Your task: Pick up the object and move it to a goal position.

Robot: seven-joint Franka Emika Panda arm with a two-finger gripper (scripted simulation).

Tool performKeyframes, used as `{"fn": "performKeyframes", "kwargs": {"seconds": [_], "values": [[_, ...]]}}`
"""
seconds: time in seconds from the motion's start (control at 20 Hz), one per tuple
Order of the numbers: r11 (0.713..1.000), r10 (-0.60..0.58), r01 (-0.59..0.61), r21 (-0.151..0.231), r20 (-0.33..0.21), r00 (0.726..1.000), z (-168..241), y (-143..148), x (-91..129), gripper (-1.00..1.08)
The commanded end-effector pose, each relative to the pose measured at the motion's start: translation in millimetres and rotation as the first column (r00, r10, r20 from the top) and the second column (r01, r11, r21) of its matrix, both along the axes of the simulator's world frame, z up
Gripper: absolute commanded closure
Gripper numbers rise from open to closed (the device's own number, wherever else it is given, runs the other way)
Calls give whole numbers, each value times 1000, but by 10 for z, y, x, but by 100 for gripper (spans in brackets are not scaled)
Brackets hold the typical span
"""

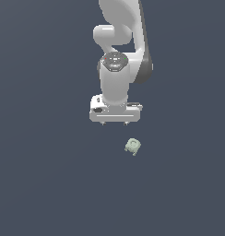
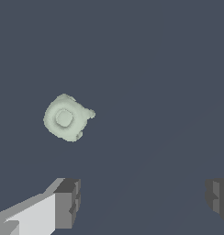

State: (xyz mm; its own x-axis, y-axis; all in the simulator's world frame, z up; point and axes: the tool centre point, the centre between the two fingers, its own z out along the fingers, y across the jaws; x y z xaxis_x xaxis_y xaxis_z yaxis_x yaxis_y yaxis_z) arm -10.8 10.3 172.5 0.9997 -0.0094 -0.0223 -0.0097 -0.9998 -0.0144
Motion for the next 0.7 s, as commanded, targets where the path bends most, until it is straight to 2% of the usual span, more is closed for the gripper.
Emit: {"fn": "performKeyframes", "kwargs": {"seconds": [0.0, 0.4, 0.65], "values": [[1000, 0, 0, 0, 0, 1000, 0, 0, 0, -92], [999, 21, -20, 26, -40, 999, -116, 189, -103, -92], [999, 24, -22, 28, -43, 999, -123, 202, -111, -92]]}}
